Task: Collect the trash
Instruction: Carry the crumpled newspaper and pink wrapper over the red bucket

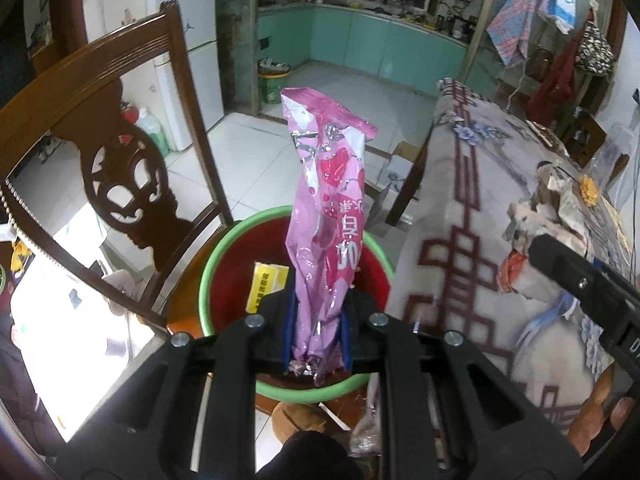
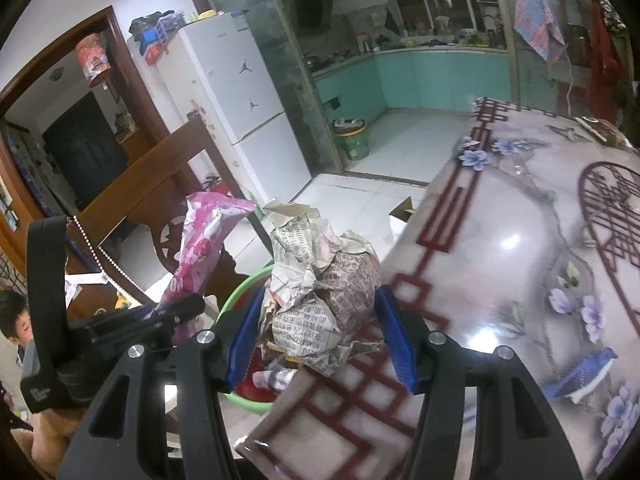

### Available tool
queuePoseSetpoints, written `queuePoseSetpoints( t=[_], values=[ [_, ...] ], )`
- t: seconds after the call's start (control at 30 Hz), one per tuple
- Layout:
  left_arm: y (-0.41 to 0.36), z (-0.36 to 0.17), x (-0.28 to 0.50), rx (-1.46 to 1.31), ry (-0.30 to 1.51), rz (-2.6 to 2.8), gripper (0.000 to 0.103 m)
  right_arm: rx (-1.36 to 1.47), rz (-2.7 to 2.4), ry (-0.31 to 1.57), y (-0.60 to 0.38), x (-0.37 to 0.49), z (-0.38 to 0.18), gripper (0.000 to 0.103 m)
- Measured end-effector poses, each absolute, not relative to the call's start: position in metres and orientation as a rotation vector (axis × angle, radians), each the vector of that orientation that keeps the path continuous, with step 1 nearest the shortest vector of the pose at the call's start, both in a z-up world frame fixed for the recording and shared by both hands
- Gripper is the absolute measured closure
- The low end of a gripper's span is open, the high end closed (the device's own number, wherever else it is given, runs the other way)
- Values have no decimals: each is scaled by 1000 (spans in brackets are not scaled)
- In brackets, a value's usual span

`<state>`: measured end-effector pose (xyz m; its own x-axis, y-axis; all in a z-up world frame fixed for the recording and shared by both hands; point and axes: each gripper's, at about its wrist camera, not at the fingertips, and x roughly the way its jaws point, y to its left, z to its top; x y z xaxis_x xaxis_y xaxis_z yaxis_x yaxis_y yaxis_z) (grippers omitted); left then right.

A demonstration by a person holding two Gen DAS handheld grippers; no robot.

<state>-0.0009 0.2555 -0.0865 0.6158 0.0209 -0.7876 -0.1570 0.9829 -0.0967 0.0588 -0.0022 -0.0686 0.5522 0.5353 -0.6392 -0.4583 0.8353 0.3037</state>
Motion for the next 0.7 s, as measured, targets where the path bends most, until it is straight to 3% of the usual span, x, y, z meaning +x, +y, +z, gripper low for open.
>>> queuePoseSetpoints(
  t=[0.7],
  values=[
    [288,-118,7,-185,995,182,86,39,684,952,74,87,-126,47]
  ],
)
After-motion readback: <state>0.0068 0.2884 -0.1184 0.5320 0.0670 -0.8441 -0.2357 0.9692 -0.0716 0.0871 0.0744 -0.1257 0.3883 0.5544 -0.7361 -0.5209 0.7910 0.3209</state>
